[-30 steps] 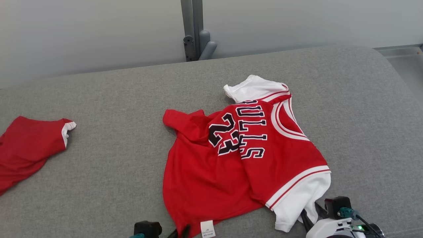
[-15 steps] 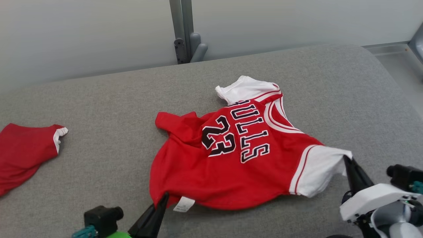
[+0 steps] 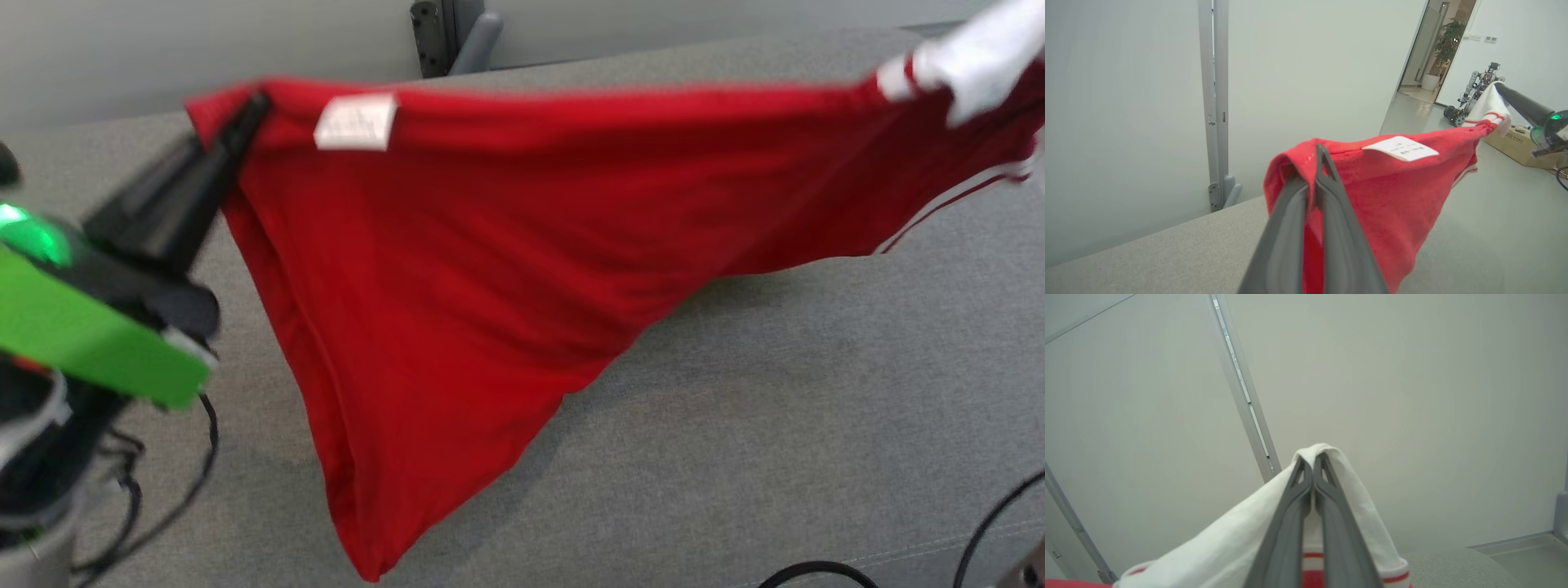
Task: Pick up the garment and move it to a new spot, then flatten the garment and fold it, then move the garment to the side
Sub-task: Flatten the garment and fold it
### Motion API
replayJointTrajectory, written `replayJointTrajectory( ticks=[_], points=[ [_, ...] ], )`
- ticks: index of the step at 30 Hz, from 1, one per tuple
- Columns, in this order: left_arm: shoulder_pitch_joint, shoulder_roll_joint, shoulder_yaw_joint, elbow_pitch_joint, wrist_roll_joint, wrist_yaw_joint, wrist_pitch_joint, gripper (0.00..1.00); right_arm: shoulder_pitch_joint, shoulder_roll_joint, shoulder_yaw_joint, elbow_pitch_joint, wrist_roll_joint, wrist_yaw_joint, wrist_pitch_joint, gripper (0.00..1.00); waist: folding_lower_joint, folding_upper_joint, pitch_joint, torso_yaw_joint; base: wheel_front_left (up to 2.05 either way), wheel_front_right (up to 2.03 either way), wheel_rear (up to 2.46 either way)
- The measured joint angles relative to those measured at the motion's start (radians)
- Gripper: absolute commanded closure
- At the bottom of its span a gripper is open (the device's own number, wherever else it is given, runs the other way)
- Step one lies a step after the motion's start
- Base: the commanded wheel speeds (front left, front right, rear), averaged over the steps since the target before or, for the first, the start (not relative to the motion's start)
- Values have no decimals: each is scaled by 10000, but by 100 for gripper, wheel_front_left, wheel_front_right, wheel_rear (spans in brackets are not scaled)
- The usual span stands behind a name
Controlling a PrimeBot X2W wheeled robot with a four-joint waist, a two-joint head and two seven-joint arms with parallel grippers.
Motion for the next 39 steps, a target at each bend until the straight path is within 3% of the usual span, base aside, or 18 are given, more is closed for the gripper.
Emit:
replayJointTrajectory(
  ticks=[2,5,9,15,21,24,28,36,39],
  points=[
    [-861,77,96,458,-35,69,230,100,-779,33,-27,407,-174,-2,151,100,0,0,211,8,0,0,0],
    [-3530,109,261,2282,125,174,370,100,-3236,198,174,1860,-1045,2,364,100,1,0,920,46,0,0,0],
    [-6571,-15,-52,5016,1266,115,-255,100,-6320,619,209,4199,-2424,0,-464,100,3,-1,1940,112,0,0,0],
    [-9646,-562,-351,8717,3139,-35,-3513,100,-9555,932,640,6928,-4410,8,-3068,100,4,0,3392,255,0,0,0],
    [-11244,-698,-625,11008,4029,-558,-6690,100,-11314,1012,1417,8679,-4061,8,-4984,100,3,0,4587,362,0,0,0],
    [-11068,-752,-1104,11593,4151,-909,-7680,100,-10687,1007,2355,9137,-3315,4,-5632,100,3,0,5055,374,0,0,0],
    [-9215,-556,-1810,11668,4169,-1034,-7961,100,-8349,654,3289,9170,-2067,6,-6236,100,4,-1,5265,354,0,0,0],
    [-3568,-174,-1588,9246,3522,-1047,-8011,100,-2438,-750,3946,7724,236,8,-6677,100,1,0,4507,334,0,0,0],
    [-1653,-439,-1243,8387,3519,-1068,-8013,100,-507,-1074,3741,7049,777,13,-6707,100,-1,0,3952,340,0,0,0]
  ],
)
